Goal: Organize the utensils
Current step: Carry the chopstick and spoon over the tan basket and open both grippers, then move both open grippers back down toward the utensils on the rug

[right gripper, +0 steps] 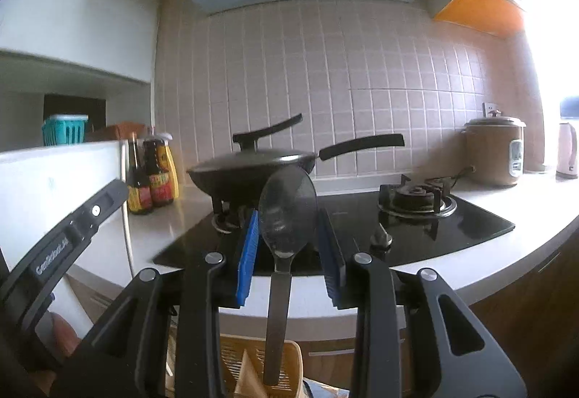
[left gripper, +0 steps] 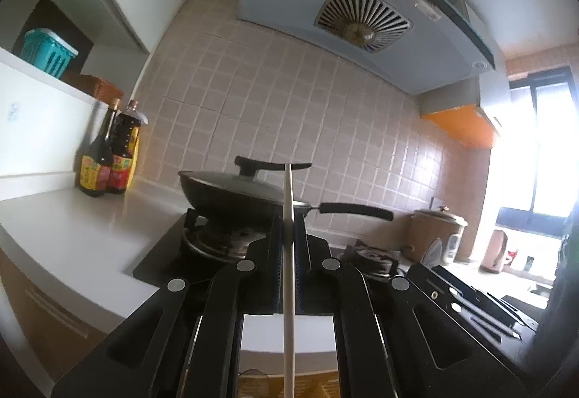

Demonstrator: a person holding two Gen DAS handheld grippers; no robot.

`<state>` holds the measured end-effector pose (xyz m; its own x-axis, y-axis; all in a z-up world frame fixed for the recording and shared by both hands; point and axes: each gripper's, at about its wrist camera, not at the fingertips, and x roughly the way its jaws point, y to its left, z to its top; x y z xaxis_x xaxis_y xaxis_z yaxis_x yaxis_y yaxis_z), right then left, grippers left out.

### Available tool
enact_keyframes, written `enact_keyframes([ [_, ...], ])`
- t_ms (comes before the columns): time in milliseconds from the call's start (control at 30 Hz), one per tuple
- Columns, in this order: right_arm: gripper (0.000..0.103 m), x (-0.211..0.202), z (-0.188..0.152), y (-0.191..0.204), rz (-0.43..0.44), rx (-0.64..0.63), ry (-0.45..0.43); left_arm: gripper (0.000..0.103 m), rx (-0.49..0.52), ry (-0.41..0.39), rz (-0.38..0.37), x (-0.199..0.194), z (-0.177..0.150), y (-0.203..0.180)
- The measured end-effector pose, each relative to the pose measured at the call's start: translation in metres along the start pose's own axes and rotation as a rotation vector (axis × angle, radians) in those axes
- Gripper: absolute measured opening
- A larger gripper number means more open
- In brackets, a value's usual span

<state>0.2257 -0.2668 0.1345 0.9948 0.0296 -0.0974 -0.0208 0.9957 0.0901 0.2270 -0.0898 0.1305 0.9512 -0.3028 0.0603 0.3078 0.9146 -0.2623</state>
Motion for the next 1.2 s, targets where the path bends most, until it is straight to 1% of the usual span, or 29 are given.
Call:
enact_keyframes([
  [100,0.029,0.003,-0.013,0.002,0.003,-0.016,0.005,0.004,0.011,0.014,0.011,0.005,-0.011,0.0],
  [200,0.029,0.001,-0.022,0.0,-0.009,-0.016,-0.005,0.004,0.04,0.007,0.032,0.005,-0.02,-0.001],
  [300,0.029,0.001,-0.026,-0.004,0.01,-0.011,0.018,0.004,0.065,0.023,0.035,0.005,-0.028,-0.001],
  [400,0.03,-0.003,-0.027,-0.008,0.025,0.006,0.041,0.005,0.071,0.045,0.03,0.001,-0.03,0.002],
  [433,0.033,-0.006,-0.027,-0.009,0.034,0.01,0.054,0.008,0.069,0.055,0.026,-0.002,-0.029,0.004],
  [467,0.041,-0.009,-0.026,-0.01,0.043,0.014,0.064,0.012,0.067,0.063,0.023,-0.003,-0.028,0.006],
  [500,0.046,-0.014,-0.026,-0.012,0.051,0.02,0.071,0.02,0.065,0.076,0.015,-0.007,-0.025,0.008],
  [533,0.056,-0.018,-0.025,-0.013,0.055,0.024,0.074,0.026,0.064,0.089,0.009,-0.011,-0.022,0.011],
  [567,0.058,-0.024,-0.025,-0.013,0.056,0.025,0.079,0.028,0.062,0.098,0.0,-0.018,-0.017,0.015],
  [633,0.058,-0.033,-0.023,-0.013,0.062,0.016,0.102,0.033,0.068,0.108,-0.005,-0.03,-0.009,0.019],
  [733,0.058,-0.05,-0.02,-0.015,0.078,0.037,0.134,0.037,0.057,0.134,-0.021,-0.054,0.006,0.031],
  [833,0.058,-0.067,-0.014,-0.014,0.095,0.044,0.203,0.04,0.036,0.191,-0.04,-0.075,0.017,0.04],
  [900,0.058,-0.08,-0.01,-0.011,0.09,0.04,0.26,0.042,0.018,0.242,-0.052,-0.088,0.024,0.045],
  [967,0.058,-0.092,-0.006,-0.009,0.101,0.042,0.295,0.042,-0.001,0.282,-0.068,-0.1,0.03,0.05],
  [1067,0.058,-0.112,-0.001,-0.003,0.134,0.049,0.372,0.041,-0.029,0.35,-0.092,-0.115,0.037,0.054],
  [1100,0.058,-0.117,0.0,-0.001,0.146,0.053,0.407,0.041,-0.037,0.378,-0.1,-0.12,0.038,0.055],
  [1200,0.058,-0.125,-0.005,0.006,0.176,0.062,0.513,0.041,-0.044,0.51,-0.117,-0.129,0.033,0.058],
])
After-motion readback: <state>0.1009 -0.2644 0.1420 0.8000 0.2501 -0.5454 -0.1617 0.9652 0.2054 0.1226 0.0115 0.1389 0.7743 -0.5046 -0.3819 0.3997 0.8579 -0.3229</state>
